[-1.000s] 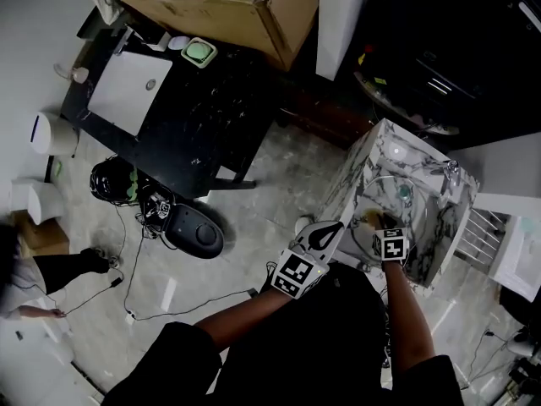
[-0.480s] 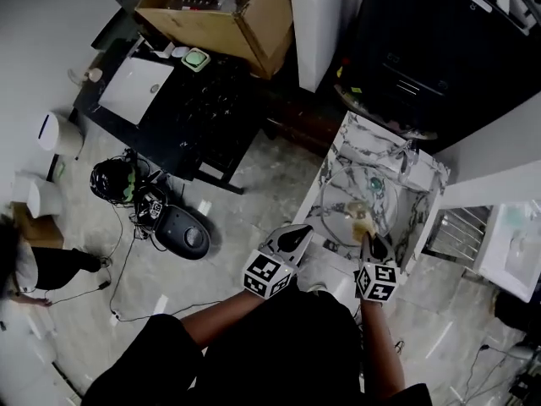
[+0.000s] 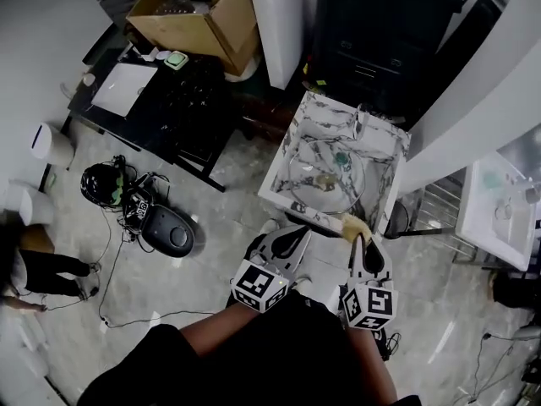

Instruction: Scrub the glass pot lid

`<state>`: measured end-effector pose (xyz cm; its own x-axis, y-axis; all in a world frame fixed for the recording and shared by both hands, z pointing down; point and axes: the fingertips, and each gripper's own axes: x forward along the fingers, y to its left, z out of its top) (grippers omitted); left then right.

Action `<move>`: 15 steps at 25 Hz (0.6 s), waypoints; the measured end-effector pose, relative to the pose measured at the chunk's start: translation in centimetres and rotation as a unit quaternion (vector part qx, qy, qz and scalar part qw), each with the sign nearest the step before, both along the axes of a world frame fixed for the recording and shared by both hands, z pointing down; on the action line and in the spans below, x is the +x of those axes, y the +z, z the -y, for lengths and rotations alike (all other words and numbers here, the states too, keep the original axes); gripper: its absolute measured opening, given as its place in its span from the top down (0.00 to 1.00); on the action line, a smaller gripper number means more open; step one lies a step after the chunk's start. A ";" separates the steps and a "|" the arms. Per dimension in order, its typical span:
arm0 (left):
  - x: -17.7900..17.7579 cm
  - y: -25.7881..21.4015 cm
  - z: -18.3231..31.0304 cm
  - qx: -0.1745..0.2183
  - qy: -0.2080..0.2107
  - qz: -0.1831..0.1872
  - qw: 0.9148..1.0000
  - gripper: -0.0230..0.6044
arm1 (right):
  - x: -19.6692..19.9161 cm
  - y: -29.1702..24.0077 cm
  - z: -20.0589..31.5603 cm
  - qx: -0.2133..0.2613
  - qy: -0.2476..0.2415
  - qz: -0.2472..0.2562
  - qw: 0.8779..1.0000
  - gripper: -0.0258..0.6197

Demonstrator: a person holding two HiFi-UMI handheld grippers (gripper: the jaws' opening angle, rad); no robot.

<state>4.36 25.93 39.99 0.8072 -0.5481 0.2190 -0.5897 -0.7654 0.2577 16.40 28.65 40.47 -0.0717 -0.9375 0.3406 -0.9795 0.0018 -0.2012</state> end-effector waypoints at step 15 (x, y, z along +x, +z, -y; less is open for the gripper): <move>1.0 -5.2 -7.3 0.061 0.003 -0.014 0.998 0.94 | -1.5 -5.8 -8.7 0.054 0.007 -0.091 0.994 0.86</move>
